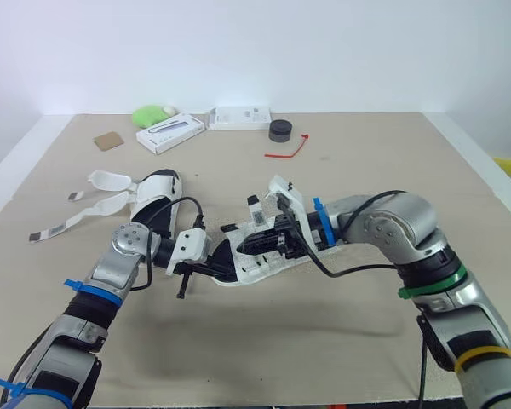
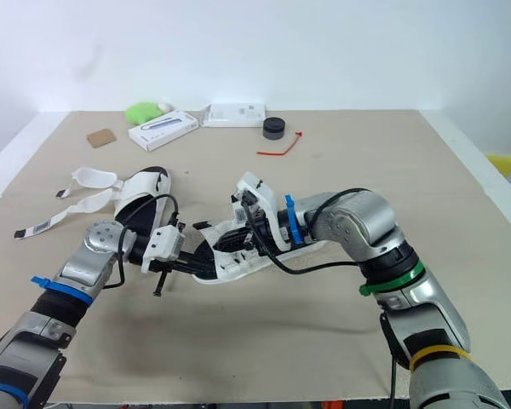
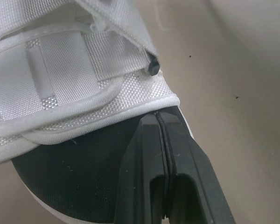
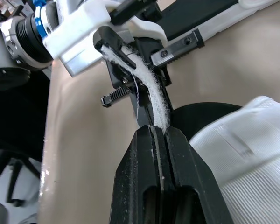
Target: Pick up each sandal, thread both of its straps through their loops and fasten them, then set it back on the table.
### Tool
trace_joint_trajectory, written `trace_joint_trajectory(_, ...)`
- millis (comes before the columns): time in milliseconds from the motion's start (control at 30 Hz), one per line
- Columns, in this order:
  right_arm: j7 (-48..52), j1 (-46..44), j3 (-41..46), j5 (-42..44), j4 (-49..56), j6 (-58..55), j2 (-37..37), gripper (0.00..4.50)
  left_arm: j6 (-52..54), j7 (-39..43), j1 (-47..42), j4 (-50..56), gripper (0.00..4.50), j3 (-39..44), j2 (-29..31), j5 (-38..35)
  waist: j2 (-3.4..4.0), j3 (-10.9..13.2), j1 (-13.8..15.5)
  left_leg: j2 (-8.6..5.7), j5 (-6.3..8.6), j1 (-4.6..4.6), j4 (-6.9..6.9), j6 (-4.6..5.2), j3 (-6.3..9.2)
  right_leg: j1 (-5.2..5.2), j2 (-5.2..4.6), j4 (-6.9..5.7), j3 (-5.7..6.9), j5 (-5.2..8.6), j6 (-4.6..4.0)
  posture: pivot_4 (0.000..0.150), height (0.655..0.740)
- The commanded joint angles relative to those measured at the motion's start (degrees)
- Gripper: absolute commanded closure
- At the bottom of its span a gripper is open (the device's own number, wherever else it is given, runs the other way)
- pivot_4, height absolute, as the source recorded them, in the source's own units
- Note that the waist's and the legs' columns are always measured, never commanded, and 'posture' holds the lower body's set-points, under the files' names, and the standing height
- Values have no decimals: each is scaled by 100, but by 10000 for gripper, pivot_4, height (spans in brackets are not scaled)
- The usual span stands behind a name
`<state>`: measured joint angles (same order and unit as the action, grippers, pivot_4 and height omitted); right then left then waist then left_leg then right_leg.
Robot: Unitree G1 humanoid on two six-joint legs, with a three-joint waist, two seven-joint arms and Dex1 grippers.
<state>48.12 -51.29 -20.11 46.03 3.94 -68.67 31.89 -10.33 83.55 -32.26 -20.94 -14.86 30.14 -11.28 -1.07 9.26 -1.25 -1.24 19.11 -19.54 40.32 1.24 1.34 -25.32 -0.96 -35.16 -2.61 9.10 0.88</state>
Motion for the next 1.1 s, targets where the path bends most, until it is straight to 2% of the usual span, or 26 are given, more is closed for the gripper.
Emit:
trace_joint_trajectory(33,-63,-246,176,-145,-182,-208,-154,44388,8,-59,35,-149,45000,-104,10,207,0,0,-3,0,0,0,0,0,-1,0,0,0,0,0,0,1500,7400)
trace_joint_trajectory(233,-78,-391,225,-451,-624,-385,-279,44388,14,-62,67,-120,45000,-100,14,192,1,0,-8,-1,0,-2,0,0,-1,-1,5,0,1,-1,1,1500,7400)
trace_joint_trajectory(333,12,-446,191,-606,-734,-323,-272,34342,10,-57,87,-114,45000,-101,20,193,1,0,-9,-2,0,-2,0,0,-1,-1,4,0,1,-1,2,1500,7400)
trace_joint_trajectory(433,110,-469,134,-754,-742,-202,-244,20374,17,-65,98,-96,45000,-110,16,196,1,0,-9,-2,0,-2,0,0,0,-1,5,0,1,-1,2,1500,7400)
trace_joint_trajectory(533,276,-471,61,-941,-664,70,-192,9083,18,-60,111,-79,45000,-117,17,193,0,0,-9,-2,0,-2,0,0,-1,-1,6,1,1,0,3,1500,7400)
trace_joint_trajectory(600,388,-464,56,-1205,-534,593,-129,191,18,-55,120,-65,45000,-120,20,187,1,0,-10,-2,0,-2,0,0,-1,-1,6,1,1,0,5,1500,7400)
trace_joint_trajectory(800,864,-316,295,-1713,-57,2340,-41,191,13,-38,154,-38,45000,-121,43,187,1,0,-11,-3,0,-4,0,0,-2,-2,8,3,0,3,12,1500,7400)
trace_joint_trajectory(933,1208,-40,277,-1889,280,3420,-256,191,15,-27,150,-28,45000,-127,44,187,1,0,-11,-3,0,-5,0,0,0,-1,7,6,1,4,14,1500,7400)
trace_joint_trajectory(1033,1317,44,39,-2284,16,3929,-424,8773,36,-25,146,-10,45000,-128,29,171,1,0,-11,-3,0,-5,0,0,-1,-2,6,5,0,2,12,1500,7400)
trace_joint_trajectory(1100,1386,17,-140,-2619,-296,4268,-494,18126,36,-17,158,8,45000,-132,34,165,1,0,-11,-4,0,-3,0,-1,-2,-1,6,5,0,1,11,1500,7400)
